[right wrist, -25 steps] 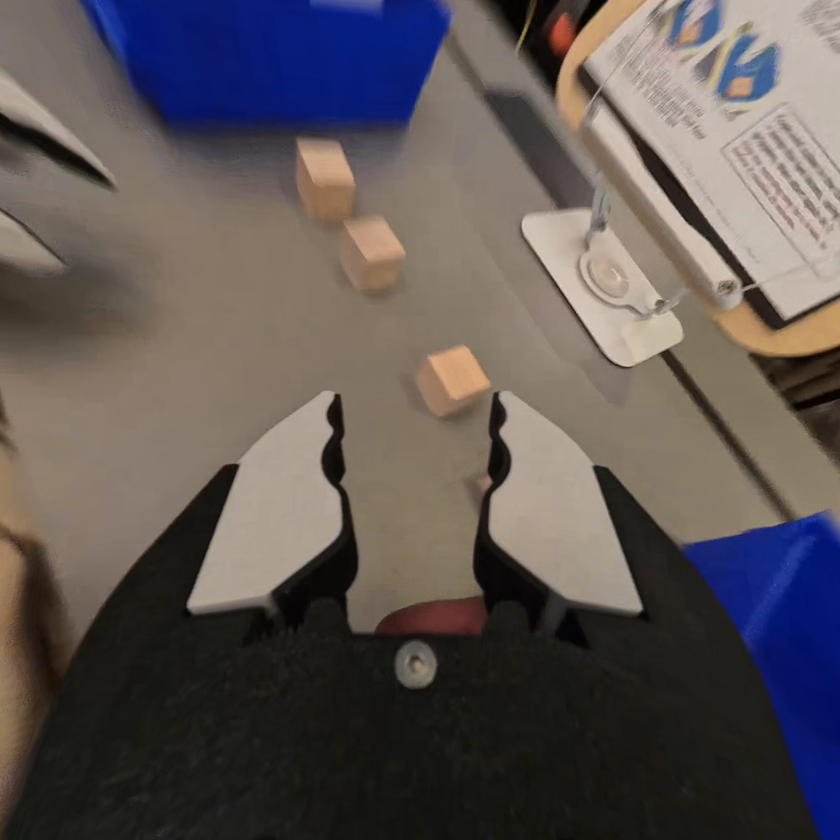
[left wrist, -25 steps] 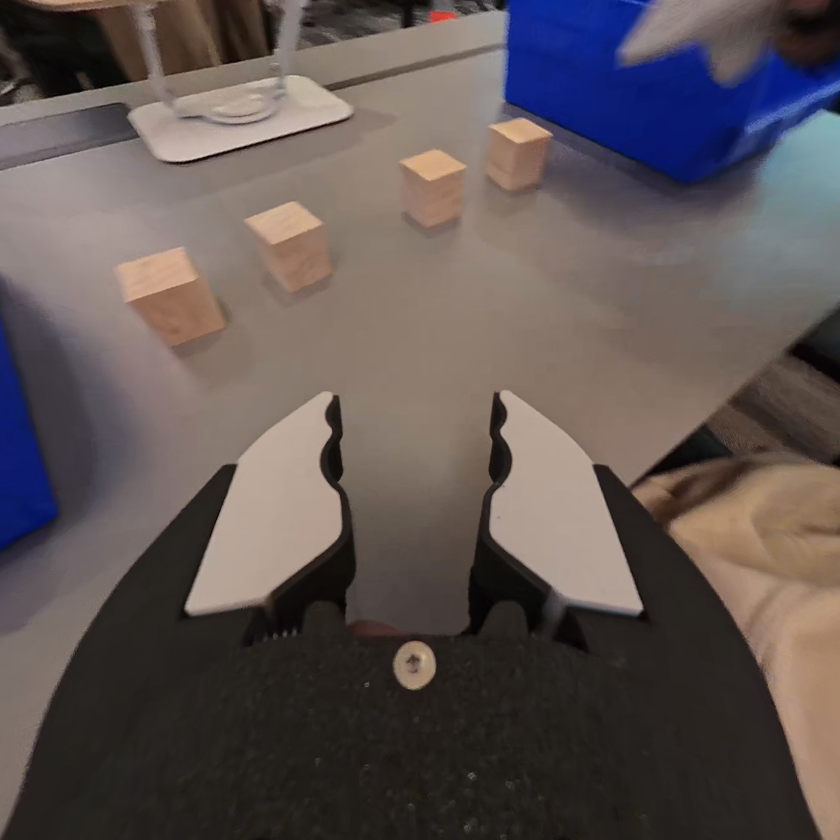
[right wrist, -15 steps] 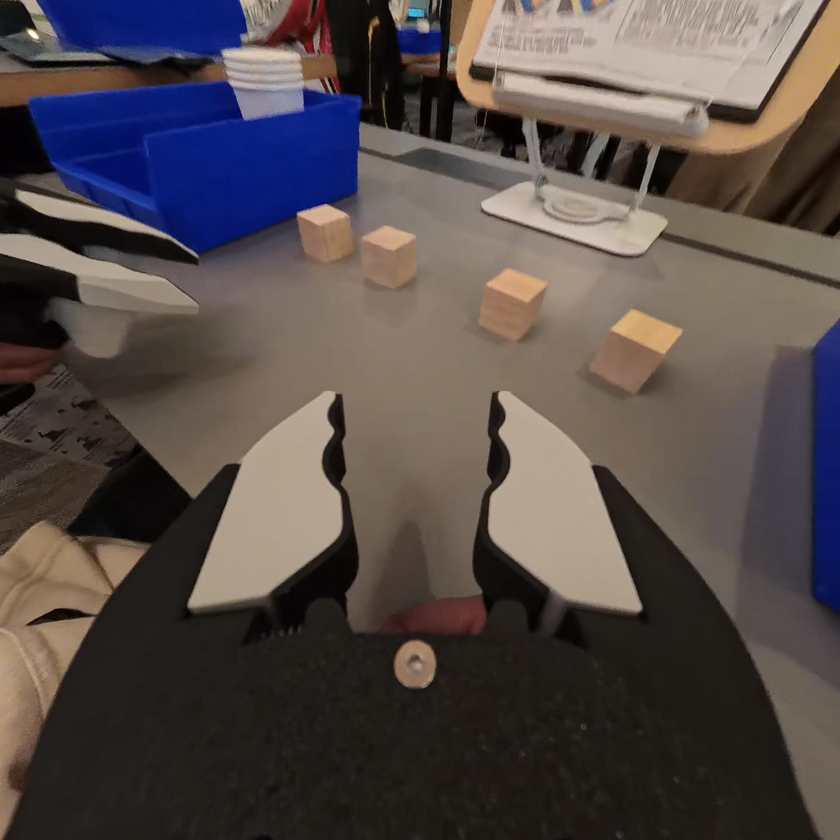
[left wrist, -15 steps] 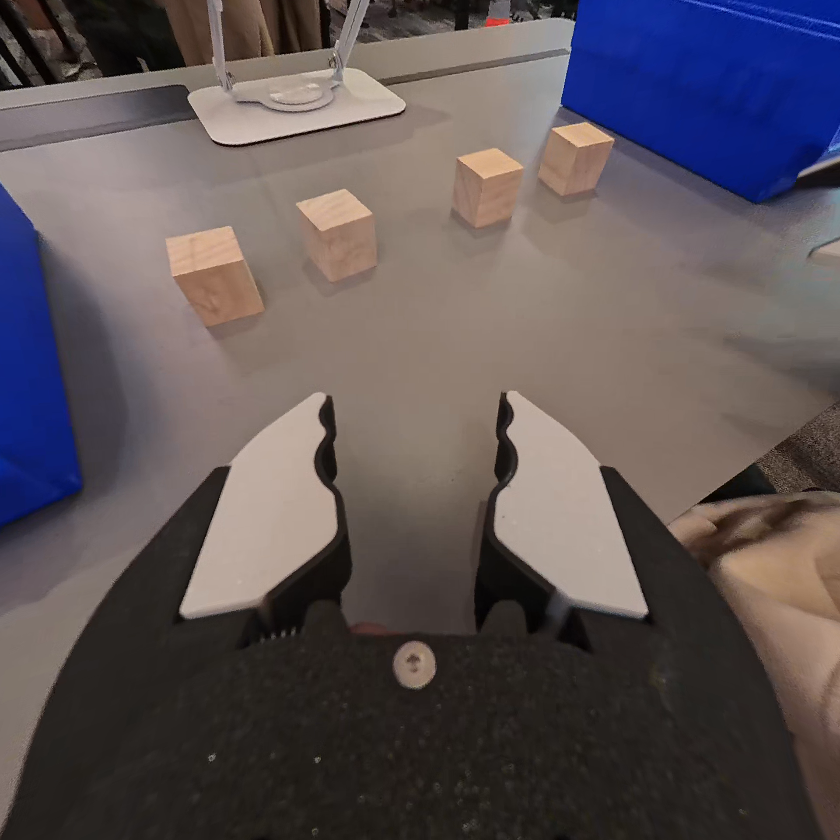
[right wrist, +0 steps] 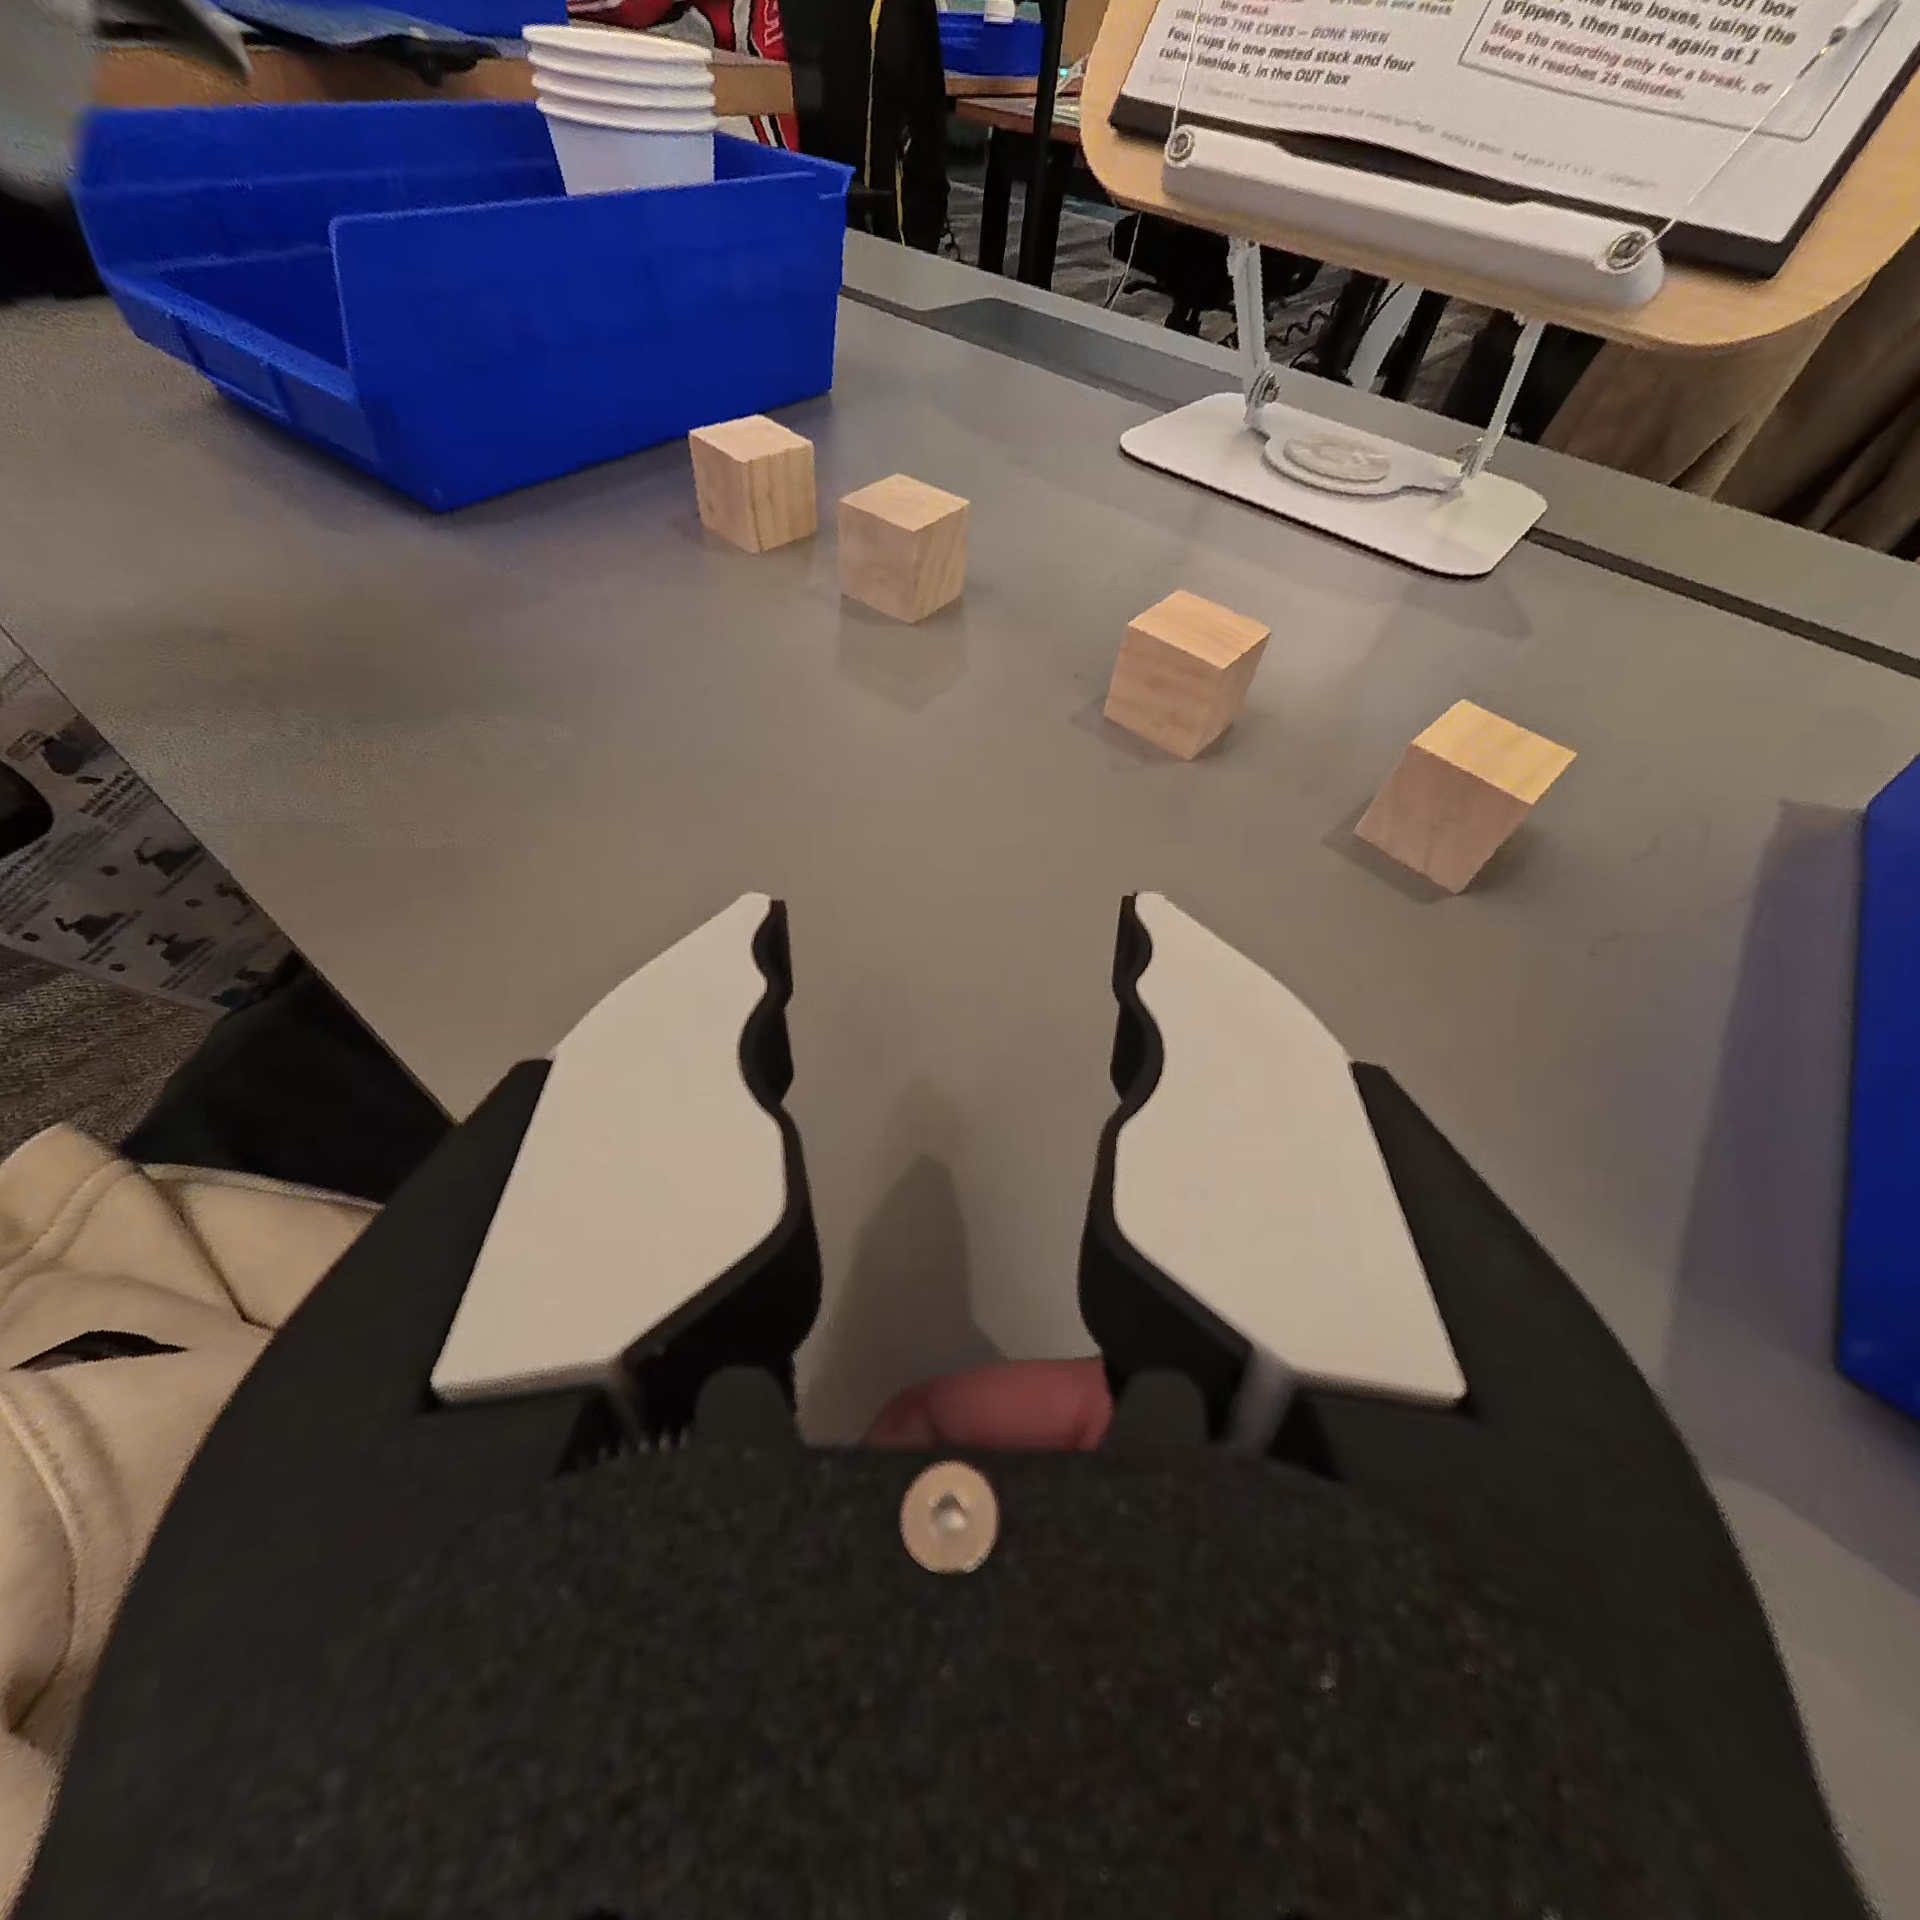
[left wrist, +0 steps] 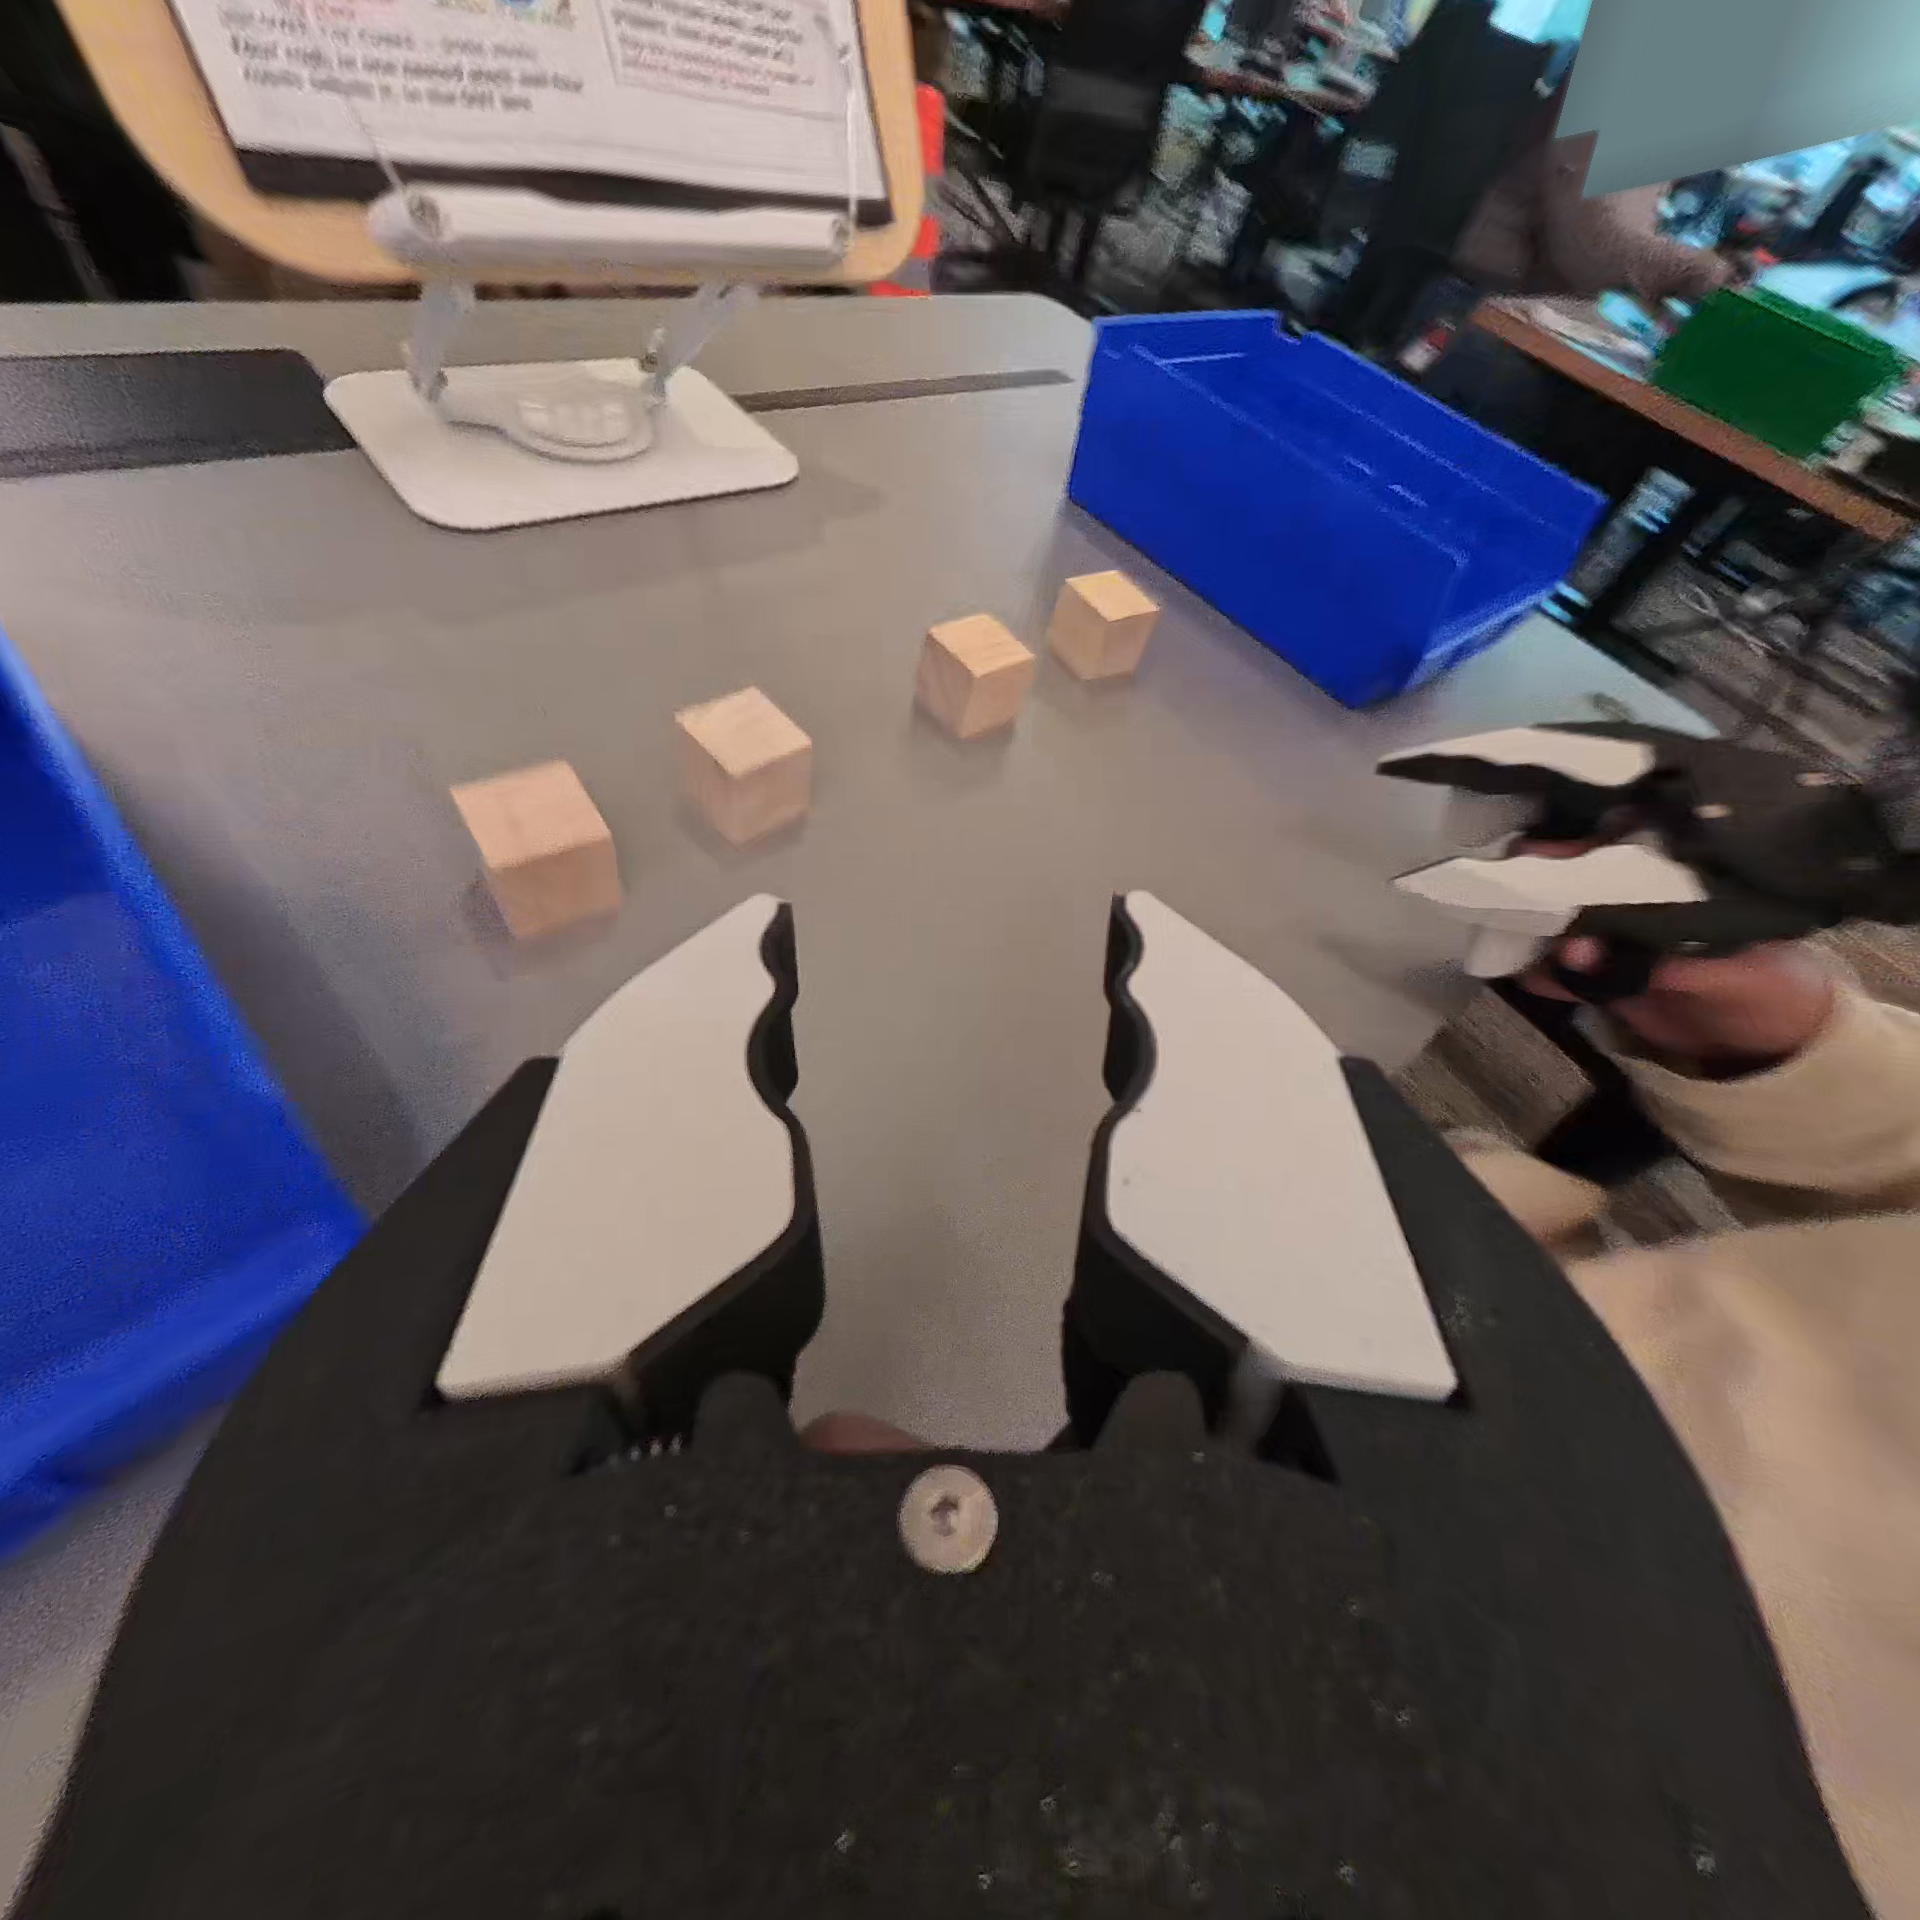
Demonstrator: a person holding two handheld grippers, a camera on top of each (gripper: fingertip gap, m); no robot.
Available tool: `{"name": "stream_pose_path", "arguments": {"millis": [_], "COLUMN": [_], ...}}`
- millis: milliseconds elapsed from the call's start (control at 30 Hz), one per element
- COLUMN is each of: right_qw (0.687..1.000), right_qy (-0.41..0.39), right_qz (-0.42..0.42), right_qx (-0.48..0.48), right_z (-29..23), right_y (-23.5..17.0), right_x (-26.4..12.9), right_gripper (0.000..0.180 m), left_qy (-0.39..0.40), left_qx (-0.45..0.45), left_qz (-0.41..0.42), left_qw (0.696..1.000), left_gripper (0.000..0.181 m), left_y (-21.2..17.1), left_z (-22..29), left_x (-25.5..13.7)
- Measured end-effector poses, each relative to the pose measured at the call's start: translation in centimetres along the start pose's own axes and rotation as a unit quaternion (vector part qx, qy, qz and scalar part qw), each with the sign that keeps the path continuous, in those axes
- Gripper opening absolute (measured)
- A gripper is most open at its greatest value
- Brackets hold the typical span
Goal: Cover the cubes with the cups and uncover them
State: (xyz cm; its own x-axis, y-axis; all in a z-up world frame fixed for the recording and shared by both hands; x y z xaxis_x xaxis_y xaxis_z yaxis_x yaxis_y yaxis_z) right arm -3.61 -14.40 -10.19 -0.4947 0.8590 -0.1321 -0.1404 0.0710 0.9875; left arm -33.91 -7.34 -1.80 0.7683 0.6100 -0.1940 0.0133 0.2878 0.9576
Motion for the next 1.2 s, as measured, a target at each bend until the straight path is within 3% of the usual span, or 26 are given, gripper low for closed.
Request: {"name": "stream_pose_path", "arguments": {"millis": [100,233,400,500,667,967,1200], "right_qw": [0.998,0.987,0.993,0.992,0.991,0.989,0.989], "right_qy": [0.039,0.096,0.070,0.079,0.088,0.096,0.097], "right_qz": [-0.007,-0.012,-0.031,-0.039,-0.044,-0.043,-0.048], "right_qx": [0.039,0.125,0.087,0.090,0.092,0.108,0.104], "right_z": [-0.4,-0.6,0.4,0.3,0.3,0.5,0.5], "right_y": [-0.2,-0.3,-0.7,-0.9,-1.1,-1.0,-1.2], "right_x": [0.4,0.4,0.4,0.5,0.6,0.5,0.6], "right_gripper": [0.059,0.058,0.056,0.055,0.054,0.052,0.051], "left_qy": [0.017,0.168,0.134,0.154,0.129,0.096,0.086], "left_qx": [0.089,0.301,0.241,0.248,0.205,0.199,0.181], "left_qz": [-0.121,-0.241,-0.394,-0.452,-0.466,-0.481,-0.487], "left_qw": [0.989,0.907,0.877,0.843,0.851,0.848,0.850], "left_gripper": [0.057,0.048,0.040,0.040,0.035,0.006,0.010], "left_y": [5.7,11.2,11.4,10.5,9.9,9.2,9.0], "left_z": [-4.3,-14.6,-23.2,-26.7,-28.4,-28.4,-28.6], "left_x": [-2.0,-0.7,4.7,6.3,7.7,7.9,8.0]}}
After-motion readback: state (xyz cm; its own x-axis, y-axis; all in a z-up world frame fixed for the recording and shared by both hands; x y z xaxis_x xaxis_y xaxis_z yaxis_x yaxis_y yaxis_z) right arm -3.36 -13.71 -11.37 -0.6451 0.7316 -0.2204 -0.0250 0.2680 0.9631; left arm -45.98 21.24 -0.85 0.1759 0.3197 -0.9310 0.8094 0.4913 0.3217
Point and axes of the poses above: each gripper's, where its closed fingertips meet, x out along the fingers, y out of its top, z = x × y across the jaws, the point moved 7 cm from there along -x, back along the fingers, and after that the axes turned 10 degrees about z, right-handed, at the moved point
